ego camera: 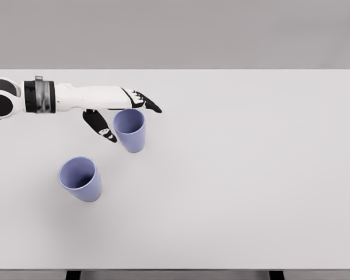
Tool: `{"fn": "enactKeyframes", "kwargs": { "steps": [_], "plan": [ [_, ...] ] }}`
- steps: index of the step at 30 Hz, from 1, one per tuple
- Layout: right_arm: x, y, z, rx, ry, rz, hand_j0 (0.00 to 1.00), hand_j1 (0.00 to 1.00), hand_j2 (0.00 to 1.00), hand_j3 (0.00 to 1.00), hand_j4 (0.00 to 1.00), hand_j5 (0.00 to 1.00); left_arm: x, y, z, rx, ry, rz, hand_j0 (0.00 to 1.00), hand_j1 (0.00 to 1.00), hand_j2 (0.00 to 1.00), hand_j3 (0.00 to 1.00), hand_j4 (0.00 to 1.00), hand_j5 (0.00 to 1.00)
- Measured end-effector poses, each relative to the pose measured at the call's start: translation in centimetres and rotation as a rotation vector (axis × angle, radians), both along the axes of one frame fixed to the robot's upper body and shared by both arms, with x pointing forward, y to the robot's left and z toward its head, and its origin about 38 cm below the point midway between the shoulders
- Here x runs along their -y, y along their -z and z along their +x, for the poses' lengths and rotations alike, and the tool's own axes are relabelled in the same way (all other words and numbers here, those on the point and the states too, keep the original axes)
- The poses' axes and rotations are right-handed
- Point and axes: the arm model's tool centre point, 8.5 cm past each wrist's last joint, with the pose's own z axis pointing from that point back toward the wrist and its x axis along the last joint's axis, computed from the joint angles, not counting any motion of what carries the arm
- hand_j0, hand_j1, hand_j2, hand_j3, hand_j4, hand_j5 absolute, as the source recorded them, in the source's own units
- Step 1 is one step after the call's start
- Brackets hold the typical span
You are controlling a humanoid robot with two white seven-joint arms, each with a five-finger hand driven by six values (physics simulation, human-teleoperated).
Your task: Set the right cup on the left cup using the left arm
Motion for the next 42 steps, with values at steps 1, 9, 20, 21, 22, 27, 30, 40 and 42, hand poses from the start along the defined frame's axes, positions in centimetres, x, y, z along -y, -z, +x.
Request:
{"fn": "enactKeyframes", "kwargs": {
  "steps": [1, 9, 20, 21, 22, 27, 30, 40, 42],
  "plan": [
    [0.0, 0.0, 0.0, 0.000, 0.000, 0.000, 1.00, 1.00, 1.00, 1.00, 1.00, 1.00, 0.0, 0.0, 0.0, 0.000, 0.001, 0.000, 1.00, 1.00, 1.00, 1.00, 1.00, 1.00],
    [0.0, 0.0, 0.0, 0.000, 0.000, 0.000, 1.00, 1.00, 1.00, 1.00, 1.00, 1.00, -0.2, -0.1, 0.1, 0.001, -0.006, 0.000, 1.00, 1.00, 1.00, 1.00, 1.00, 1.00],
    [0.0, 0.0, 0.0, 0.000, 0.000, 0.000, 1.00, 1.00, 1.00, 1.00, 1.00, 1.00, -0.9, 0.9, 0.8, 0.017, -0.034, 0.055, 1.00, 1.00, 1.00, 1.00, 1.00, 1.00],
    [0.0, 0.0, 0.0, 0.000, 0.000, 0.000, 1.00, 1.00, 1.00, 1.00, 1.00, 1.00, -0.8, 0.9, 0.9, 0.021, -0.032, 0.059, 1.00, 1.00, 1.00, 1.00, 1.00, 1.00],
    [0.0, 0.0, 0.1, 0.002, 0.000, 0.000, 1.00, 1.00, 1.00, 1.00, 1.00, 1.00, -0.6, 1.0, 0.9, 0.023, -0.028, 0.062, 1.00, 1.00, 1.00, 1.00, 1.00, 1.00],
    [0.0, 0.0, 0.0, 0.000, 0.000, 0.000, 1.00, 1.00, 1.00, 1.00, 1.00, 1.00, 0.3, 1.4, 1.2, 0.027, -0.018, 0.072, 1.00, 1.00, 1.00, 1.00, 1.00, 1.00],
    [0.0, 0.0, 0.0, 0.000, 0.000, 0.000, 1.00, 1.00, 1.00, 1.00, 1.00, 1.00, 0.2, 2.6, 0.9, 0.005, -0.021, 0.074, 1.00, 1.00, 1.00, 1.00, 1.00, 1.00],
    [0.0, 0.0, 0.0, 0.000, 0.000, 0.000, 1.00, 1.00, 1.00, 1.00, 1.00, 1.00, 0.1, 2.9, 1.1, 0.002, -0.033, 0.067, 0.61, 0.61, 0.61, 0.61, 0.61, 0.61],
    [0.0, 0.0, 0.0, 0.000, 0.000, 0.000, 1.00, 1.00, 1.00, 1.00, 1.00, 1.00, 0.1, 2.8, 1.1, 0.003, -0.034, 0.063, 0.61, 0.61, 0.61, 0.61, 0.61, 0.61]
  ]
}}
